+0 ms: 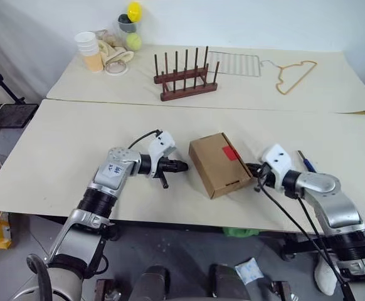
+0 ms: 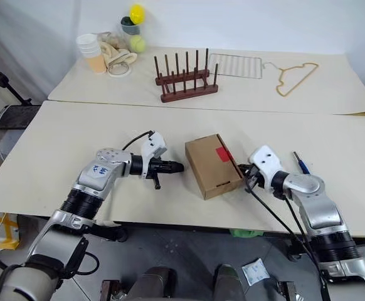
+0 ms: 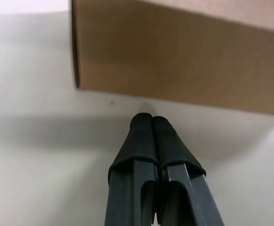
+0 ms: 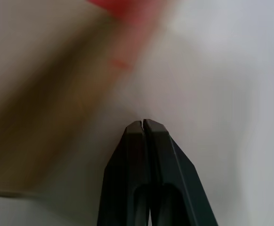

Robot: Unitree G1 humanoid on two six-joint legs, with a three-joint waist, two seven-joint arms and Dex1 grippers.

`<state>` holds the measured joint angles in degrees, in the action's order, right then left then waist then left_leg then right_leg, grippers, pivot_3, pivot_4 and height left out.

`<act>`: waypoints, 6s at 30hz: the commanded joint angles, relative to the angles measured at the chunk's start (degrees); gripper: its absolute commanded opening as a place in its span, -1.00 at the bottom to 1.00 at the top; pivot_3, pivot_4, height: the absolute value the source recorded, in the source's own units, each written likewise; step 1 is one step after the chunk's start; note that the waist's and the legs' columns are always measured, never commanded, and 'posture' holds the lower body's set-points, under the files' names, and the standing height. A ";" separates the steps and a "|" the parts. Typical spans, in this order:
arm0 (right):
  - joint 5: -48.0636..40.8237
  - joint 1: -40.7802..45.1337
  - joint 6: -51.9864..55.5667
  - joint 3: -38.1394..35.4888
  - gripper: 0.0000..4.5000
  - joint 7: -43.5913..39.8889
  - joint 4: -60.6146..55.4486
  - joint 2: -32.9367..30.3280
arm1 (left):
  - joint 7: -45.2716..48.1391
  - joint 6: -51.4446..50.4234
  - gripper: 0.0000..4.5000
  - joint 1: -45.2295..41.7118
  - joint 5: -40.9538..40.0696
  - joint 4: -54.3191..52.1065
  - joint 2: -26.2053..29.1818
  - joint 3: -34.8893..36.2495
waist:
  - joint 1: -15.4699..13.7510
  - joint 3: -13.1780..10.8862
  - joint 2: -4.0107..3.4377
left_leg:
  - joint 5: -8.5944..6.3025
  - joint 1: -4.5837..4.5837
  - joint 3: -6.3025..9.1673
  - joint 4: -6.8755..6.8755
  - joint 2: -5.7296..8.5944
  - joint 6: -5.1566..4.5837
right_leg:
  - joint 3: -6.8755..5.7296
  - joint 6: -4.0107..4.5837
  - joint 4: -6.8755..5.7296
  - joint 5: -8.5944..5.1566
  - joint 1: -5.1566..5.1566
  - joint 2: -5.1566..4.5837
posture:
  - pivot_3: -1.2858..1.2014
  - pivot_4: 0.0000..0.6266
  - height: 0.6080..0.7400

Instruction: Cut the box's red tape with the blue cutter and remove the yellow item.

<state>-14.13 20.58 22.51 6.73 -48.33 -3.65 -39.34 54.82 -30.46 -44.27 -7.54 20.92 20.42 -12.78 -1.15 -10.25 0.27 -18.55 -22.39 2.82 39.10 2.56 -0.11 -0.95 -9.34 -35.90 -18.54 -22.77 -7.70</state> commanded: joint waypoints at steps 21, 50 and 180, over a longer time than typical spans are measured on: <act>-22.90 -0.61 48.41 -24.37 -0.44 7.64 -23.18 -4.25 | 16.62 -1.05 -1.00 -3.27 -8.38 -7.76 10.31 4.48 | -0.05 0.00 0.00 | 0.00 -0.01 0.03 0.00 -0.21 0.00 | 0.01 0.03 0.01 0.01 0.00 -0.03 | 0.03 -0.52 1.00; -47.12 12.92 69.99 -26.77 0.99 47.98 -13.36 6.29 | 13.30 10.77 -1.00 -6.32 -0.38 1.38 1.08 -2.65 | 0.26 0.01 -0.02 | -0.02 -0.03 -0.04 -0.07 0.00 0.00 | 0.01 0.06 -0.10 0.02 -0.14 -0.10 | 0.03 -0.52 1.00; -54.60 35.74 69.99 -3.27 -0.99 40.64 5.23 -24.51 | -5.22 14.54 -1.00 -3.72 3.17 4.32 -11.21 -2.01 | -1.14 0.19 -0.05 | 0.04 -0.73 0.03 0.00 0.62 -0.54 | -0.31 -0.22 0.45 0.18 -0.42 -0.88 | 0.03 -0.52 1.00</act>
<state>-67.83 54.95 92.27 3.27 -7.50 3.58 -62.61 49.99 -16.55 -47.58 -4.25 25.98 9.91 -14.73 -2.29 -10.06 0.22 -18.50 -23.30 2.78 39.13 3.19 -0.66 -1.24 -9.56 -35.56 -18.36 -23.44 -8.59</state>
